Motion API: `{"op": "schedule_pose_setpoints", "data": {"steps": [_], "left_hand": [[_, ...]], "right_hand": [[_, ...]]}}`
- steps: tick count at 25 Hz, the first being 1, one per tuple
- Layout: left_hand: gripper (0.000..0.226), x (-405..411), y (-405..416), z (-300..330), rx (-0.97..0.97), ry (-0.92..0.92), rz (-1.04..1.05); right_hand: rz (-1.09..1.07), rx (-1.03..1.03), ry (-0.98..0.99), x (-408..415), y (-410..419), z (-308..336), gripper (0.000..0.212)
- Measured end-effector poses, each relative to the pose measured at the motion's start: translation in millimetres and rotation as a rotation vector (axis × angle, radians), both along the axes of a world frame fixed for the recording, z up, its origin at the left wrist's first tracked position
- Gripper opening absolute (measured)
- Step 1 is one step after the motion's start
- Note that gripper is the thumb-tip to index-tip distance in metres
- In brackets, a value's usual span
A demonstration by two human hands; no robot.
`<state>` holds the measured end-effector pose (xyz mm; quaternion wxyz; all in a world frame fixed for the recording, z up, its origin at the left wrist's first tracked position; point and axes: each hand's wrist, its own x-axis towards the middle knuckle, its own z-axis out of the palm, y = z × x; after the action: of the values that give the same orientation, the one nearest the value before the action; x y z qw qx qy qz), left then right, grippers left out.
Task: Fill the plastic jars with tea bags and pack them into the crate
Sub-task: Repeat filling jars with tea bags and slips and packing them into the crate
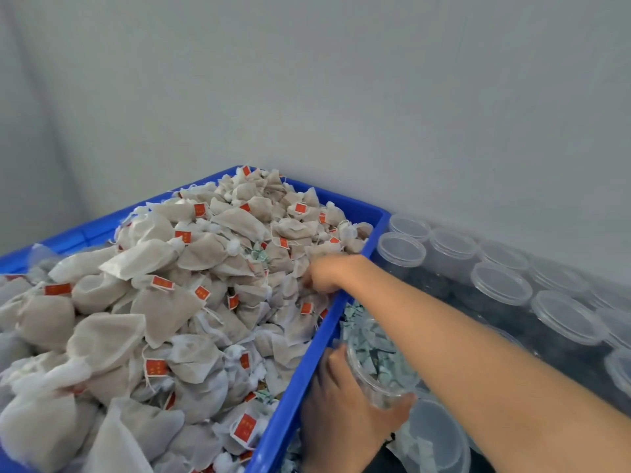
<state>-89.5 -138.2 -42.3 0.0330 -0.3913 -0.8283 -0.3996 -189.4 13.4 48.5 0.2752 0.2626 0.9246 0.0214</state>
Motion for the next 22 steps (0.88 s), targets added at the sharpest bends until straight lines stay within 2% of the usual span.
{"op": "schedule_pose_setpoints", "data": {"steps": [2, 4, 6, 10, 13, 17, 22], "left_hand": [[0.091, -1, 2, -2, 0.046, 0.0, 0.019], [0.092, -2, 2, 0, 0.048, 0.0, 0.032], [0.096, -2, 0, -2, -0.014, 0.001, 0.006], [0.106, -3, -1, -2, -0.172, -0.031, -0.021], [0.104, -3, -4, -1, -0.161, -0.019, -0.072], [0.113, -2, -4, -3, -0.123, -0.072, -0.086], [0.115, -2, -1, -10, -0.098, 0.02, -0.048]], "right_hand": [[0.002, 0.113, -0.015, -11, -2, -10, 0.019], [0.001, 0.189, 0.147, -9, -3, -11, 0.017], [-0.038, 0.172, 0.35, -2, 2, -6, 0.016], [-0.265, -0.117, 0.706, 31, 10, 37, 0.008], [-0.386, -0.472, 0.906, 72, 0, 84, 0.019], [-0.404, -0.657, 0.944, 129, -17, 119, 0.019], [-0.401, -0.662, 0.763, 164, -39, 101, 0.017]]}}
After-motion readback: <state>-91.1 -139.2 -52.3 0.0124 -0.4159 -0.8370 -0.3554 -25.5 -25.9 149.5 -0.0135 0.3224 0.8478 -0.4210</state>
